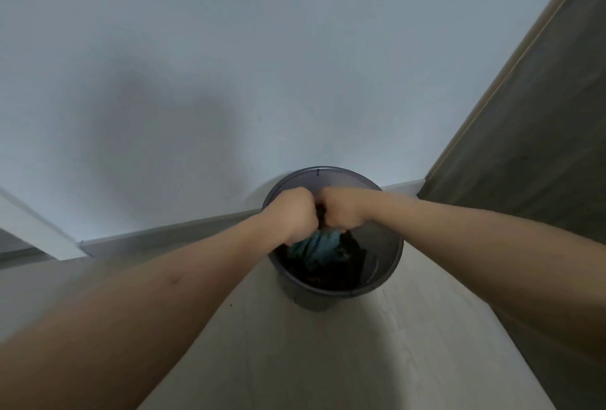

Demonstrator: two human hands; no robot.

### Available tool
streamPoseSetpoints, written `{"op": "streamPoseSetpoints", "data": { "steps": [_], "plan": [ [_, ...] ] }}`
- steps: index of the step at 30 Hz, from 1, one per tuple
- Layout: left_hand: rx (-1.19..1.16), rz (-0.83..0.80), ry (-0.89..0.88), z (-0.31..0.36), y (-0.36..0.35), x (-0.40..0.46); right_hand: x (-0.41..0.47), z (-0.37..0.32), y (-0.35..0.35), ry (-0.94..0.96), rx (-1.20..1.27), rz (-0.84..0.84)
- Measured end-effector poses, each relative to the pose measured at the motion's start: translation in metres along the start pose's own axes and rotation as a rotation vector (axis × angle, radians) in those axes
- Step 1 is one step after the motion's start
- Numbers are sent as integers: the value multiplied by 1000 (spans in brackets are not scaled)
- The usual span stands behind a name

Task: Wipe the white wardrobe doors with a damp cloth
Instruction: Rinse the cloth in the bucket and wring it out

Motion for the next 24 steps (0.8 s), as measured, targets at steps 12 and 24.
{"op": "streamPoseSetpoints", "data": {
  "steps": [12,24],
  "plan": [
    [-143,87,-12,-7,13,-8,6,-18,-80,-2,-487,-488],
    [-614,-217,-29,-1,-12,1,-93,21,93,91,662,64]
  ]
}}
Point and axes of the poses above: each hand's wrist, its own x-axis towards the middle knuckle, its own y-axis out of the back of the hand, z = x × y, the point moved 4 cm from there along x, towards the middle knuckle, and after that the axes turned 5 degrees about -y, right-handed, at the moved point
